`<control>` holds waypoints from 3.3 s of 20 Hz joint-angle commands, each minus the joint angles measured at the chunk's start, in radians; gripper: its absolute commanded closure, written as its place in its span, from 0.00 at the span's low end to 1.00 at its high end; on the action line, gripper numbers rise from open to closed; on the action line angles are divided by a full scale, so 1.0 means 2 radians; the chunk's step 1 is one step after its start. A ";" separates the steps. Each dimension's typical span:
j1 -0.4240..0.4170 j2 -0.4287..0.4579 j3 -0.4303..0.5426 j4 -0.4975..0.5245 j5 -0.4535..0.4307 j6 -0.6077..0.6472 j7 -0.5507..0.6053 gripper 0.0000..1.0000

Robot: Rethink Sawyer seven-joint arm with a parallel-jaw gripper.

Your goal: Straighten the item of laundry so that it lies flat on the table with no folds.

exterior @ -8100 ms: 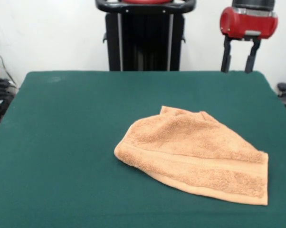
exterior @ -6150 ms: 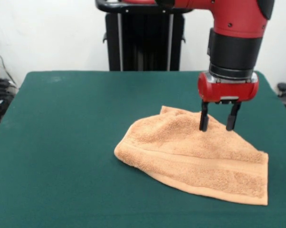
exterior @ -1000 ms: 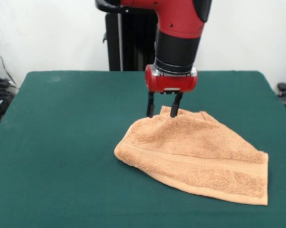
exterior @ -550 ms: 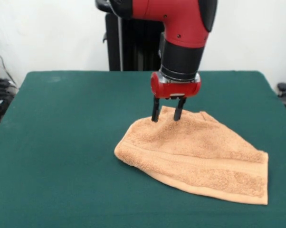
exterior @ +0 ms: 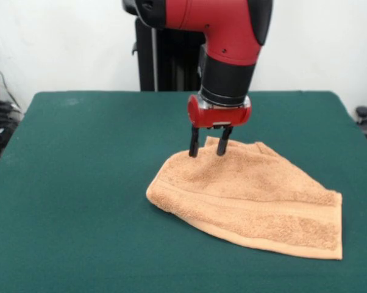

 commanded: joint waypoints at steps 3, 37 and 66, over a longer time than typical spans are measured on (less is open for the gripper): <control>-0.010 -0.009 0.044 0.065 -0.019 0.003 0.007 0.00; -0.009 -0.022 0.041 0.132 -0.013 -0.050 0.055 0.00; 0.032 0.017 -0.014 0.114 0.008 -0.197 0.085 0.00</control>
